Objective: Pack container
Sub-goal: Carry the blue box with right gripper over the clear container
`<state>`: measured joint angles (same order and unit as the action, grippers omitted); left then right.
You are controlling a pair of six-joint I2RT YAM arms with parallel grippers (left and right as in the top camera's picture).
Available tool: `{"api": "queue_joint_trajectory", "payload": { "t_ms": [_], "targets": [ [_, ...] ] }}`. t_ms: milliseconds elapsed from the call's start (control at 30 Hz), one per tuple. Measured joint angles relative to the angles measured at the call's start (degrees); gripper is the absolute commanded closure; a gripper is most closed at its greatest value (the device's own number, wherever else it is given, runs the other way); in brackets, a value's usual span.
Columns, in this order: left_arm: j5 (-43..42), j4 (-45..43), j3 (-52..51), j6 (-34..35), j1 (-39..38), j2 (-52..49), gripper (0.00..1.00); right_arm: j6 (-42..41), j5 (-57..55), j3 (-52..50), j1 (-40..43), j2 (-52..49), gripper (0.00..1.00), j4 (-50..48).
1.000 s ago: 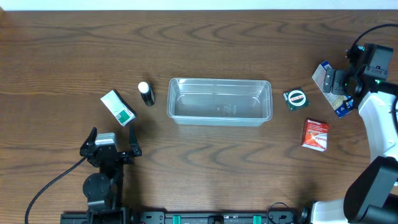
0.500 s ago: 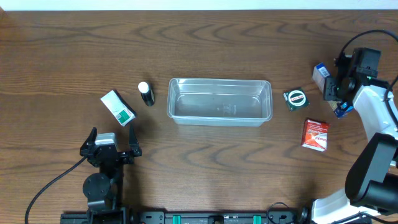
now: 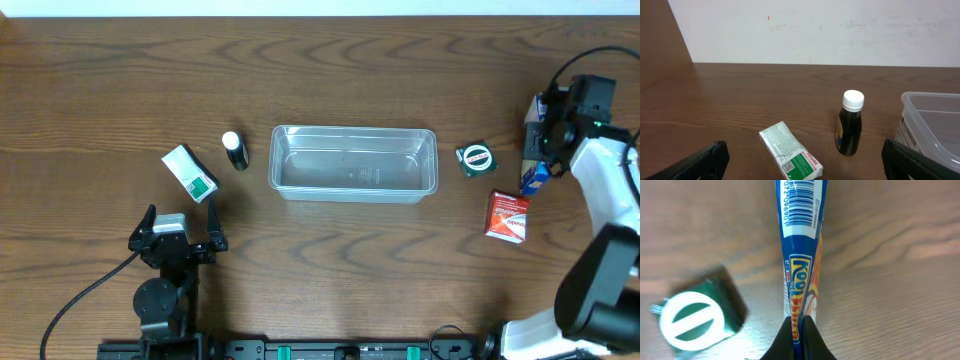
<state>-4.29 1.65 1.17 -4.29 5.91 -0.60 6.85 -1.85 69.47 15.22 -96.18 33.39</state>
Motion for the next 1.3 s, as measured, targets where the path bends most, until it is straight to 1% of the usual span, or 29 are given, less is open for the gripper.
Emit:
{"api": "queue_joint_trajectory", "payload": {
  "t_ms": [133, 267, 367, 467, 600, 767, 833, 933, 1067, 1300],
  "targets": [
    [0.0, 0.02, 0.0, 0.02, 0.0, 0.0, 0.02, -0.39, 3.63, 2.75, -2.38, 7.23, 0.99, -0.02],
    [0.0, 0.02, 0.0, 0.0, 0.0, 0.0, 0.02, 1.46, 10.91, 4.5, -8.28, 17.22, 0.99, -0.17],
    [0.0, 0.0, 0.0, 0.02, 0.0, 0.0, 0.02, 6.84, 16.96, 5.05, -14.53, 22.49, 0.99, 0.17],
    [0.0, 0.0, 0.0, 0.02, 0.0, 0.0, 0.02, 15.93, 20.39, 5.22, -22.23, 24.79, 0.99, 2.64],
    [0.0, 0.02, 0.0, 0.02, 0.0, 0.0, 0.02, 29.75, 21.33, 5.16, -31.56, 23.87, 0.99, 7.61],
    [0.0, 0.02, 0.0, 0.0, 0.0, 0.0, 0.02, 40.06, 17.11, 5.14, -39.28, 20.81, 0.99, 11.74],
    [0.0, 0.0, 0.0, 0.02, 0.0, 0.0, 0.02, 42.82, 14.73, 5.14, -41.33, 19.34, 0.99, 12.66],
    [0.0, 0.02, 0.0, 0.02, 0.0, 0.0, 0.02, 46.23, 11.65, 5.11, -43.36, 17.14, 0.99, 12.72],
    [0.0, 0.02, 0.0, 0.02, 0.0, 0.0, 0.02, 48.74, 9.18, 5.11, -44.09, 13.62, 0.99, 12.76],
    [0.0, 0.0, 0.0, 0.0, 0.0, 0.0, 0.02, 49.27, 6.23, 5.11, -44.04, 7.45, 0.99, 12.81]
  ]
}}
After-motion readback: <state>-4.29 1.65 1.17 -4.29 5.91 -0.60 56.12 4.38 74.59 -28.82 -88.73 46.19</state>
